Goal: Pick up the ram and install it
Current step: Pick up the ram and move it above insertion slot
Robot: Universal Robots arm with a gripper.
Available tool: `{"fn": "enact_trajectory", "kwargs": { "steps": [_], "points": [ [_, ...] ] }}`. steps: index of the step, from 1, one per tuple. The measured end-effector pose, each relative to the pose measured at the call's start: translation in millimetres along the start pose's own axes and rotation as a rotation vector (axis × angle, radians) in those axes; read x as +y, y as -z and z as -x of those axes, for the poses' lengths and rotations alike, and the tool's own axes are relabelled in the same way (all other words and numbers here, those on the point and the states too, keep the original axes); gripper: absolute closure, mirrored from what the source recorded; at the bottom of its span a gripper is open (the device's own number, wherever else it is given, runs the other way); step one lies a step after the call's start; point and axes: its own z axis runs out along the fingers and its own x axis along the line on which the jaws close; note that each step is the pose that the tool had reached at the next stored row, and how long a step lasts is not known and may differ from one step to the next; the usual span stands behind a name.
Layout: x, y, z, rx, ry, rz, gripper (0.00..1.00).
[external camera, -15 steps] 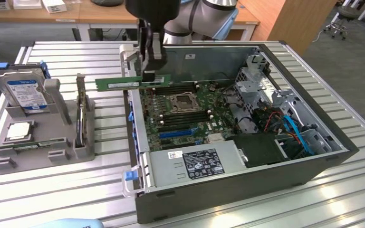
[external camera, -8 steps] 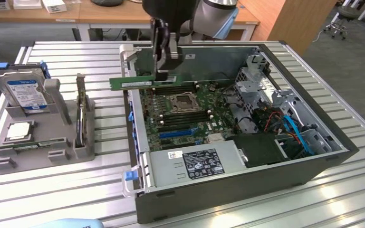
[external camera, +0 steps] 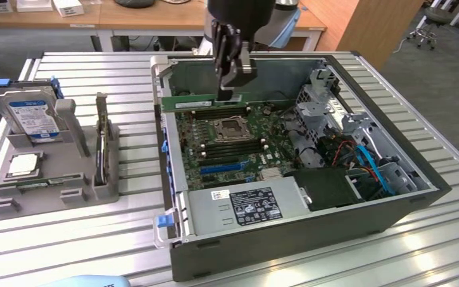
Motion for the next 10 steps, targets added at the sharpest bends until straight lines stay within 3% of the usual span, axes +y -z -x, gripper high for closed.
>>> {"fn": "enact_trajectory", "kwargs": {
  "steps": [10],
  "points": [
    [-38.7, 1.4, -0.5, 0.0, 0.001, 0.0004, 0.88]
  ]
}}
